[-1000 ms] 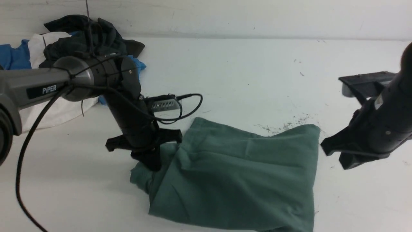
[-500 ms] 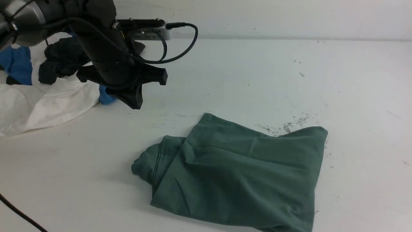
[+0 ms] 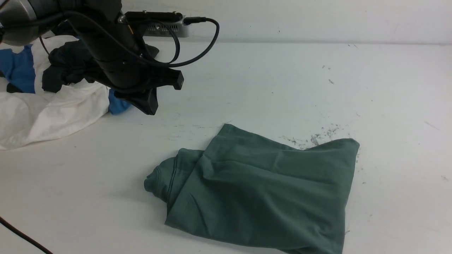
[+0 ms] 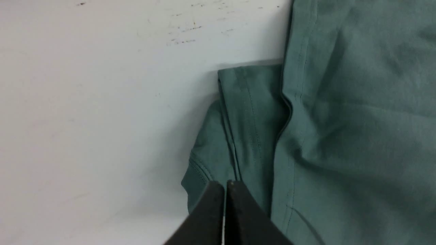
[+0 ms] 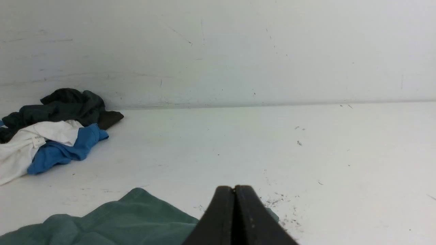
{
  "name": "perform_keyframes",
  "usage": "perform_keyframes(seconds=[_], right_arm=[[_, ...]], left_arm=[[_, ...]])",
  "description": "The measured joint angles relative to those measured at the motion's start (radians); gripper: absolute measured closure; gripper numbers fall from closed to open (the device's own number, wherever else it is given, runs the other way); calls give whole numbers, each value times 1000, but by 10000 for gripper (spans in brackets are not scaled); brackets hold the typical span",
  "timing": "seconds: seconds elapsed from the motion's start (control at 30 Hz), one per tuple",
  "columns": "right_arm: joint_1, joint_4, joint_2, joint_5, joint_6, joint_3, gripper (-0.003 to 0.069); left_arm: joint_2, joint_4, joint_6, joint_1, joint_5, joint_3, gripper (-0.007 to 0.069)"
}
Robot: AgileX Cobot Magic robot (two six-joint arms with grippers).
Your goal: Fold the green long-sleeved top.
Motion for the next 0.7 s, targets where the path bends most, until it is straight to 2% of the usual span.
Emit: perform_keyframes(seconds=[0.53,0.7], right_arm=[[0,6,-1,56,0,15,673],[-27,-21,-142,151,0,109,673]], left_arm=[[0,0,3,0,0,0,628],[0,2,3,0,0,0,628]])
